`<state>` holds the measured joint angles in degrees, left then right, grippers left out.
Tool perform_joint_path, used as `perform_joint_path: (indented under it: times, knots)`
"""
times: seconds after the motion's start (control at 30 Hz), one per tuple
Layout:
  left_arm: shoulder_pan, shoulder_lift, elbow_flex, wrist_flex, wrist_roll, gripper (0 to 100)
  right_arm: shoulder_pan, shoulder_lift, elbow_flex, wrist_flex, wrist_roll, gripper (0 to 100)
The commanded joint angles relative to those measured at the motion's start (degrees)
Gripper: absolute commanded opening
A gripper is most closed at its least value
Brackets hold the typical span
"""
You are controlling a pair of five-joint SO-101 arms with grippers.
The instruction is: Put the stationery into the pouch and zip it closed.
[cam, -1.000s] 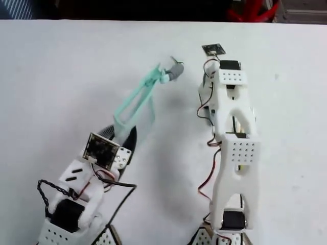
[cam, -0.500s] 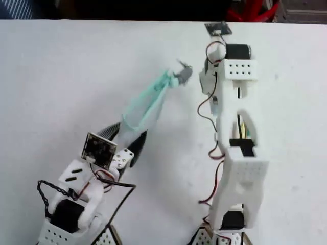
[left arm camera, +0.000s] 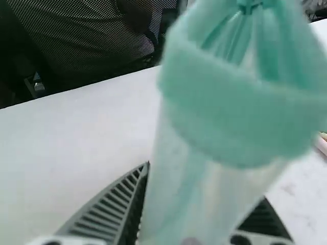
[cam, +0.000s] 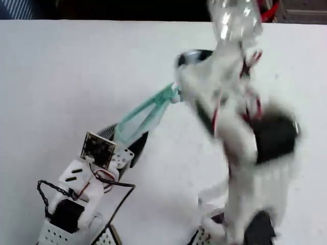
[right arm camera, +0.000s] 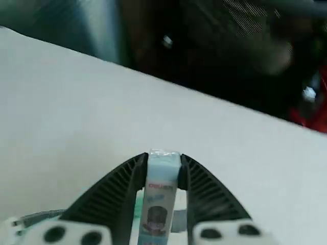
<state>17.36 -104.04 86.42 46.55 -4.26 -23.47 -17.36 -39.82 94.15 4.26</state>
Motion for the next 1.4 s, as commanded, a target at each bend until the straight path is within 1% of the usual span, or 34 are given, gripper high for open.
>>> perform_joint_path:
  times: [0.0, 0.1, 0.27, 0.4, 0.6, 0.73, 0.8, 0.87, 0.93, 1.0, 1.13, 1.23, 1.3, 1.37]
  knots:
    - [-0.6, -0.7, -2.3, -1.2, 0.4, 23, -15.2, -7.3, -1.1, -3.6, -0.6, 1.7]
    - [-0.6, -0.7, -2.3, -1.1, 0.4, 23, -18.6, -5.5, 1.0, -4.5, -0.8, 1.7]
    - [-0.7, -0.7, -2.3, -1.4, 0.1, 23, -18.9, -4.4, 13.0, -11.4, -1.1, 1.7]
    - [-0.7, -0.7, -2.3, -1.4, 0.1, 23, -18.8, -8.8, 24.4, -16.4, -2.7, 1.7]
    - [-0.7, -0.7, -2.3, -1.5, 0.1, 23, -19.1, -20.5, 49.9, -36.5, -2.9, 1.7]
    - [-0.7, -0.7, -2.3, -1.5, 0.1, 23, -17.3, -26.6, 66.4, -54.2, -3.2, 1.6]
    - [-0.7, -0.7, -2.4, -1.5, 0.2, 23, -16.1, -28.0, 71.8, -62.0, -3.2, 1.6]
    - [-0.7, -0.7, -2.4, -1.5, 0.3, 23, -15.2, -28.0, 74.5, -65.9, -3.3, 1.6]
    - [-0.7, -0.7, -2.4, -1.5, 0.4, 23, -14.9, -28.1, 75.8, -66.1, -5.5, 1.6]
    - [-0.7, -0.7, -2.4, -1.5, 0.3, 23, -14.9, -28.7, 76.5, -63.8, -6.9, 1.6]
    - [-1.1, -0.7, -2.7, -1.5, 0.4, 23, -15.3, -31.8, 76.7, -55.7, -7.6, 1.6]
    - [-3.4, -0.7, -4.0, -1.5, 0.5, 22, -17.2, -35.6, 76.8, -49.8, -7.2, 1.6]
    - [-4.2, -0.7, -4.7, -1.4, 0.5, 21, -18.9, -38.5, 76.8, -48.1, -7.1, 1.6]
    - [-4.1, -0.7, -4.8, -1.4, 0.3, 16, -20.4, -40.8, 76.8, -48.1, -7.0, 1.6]
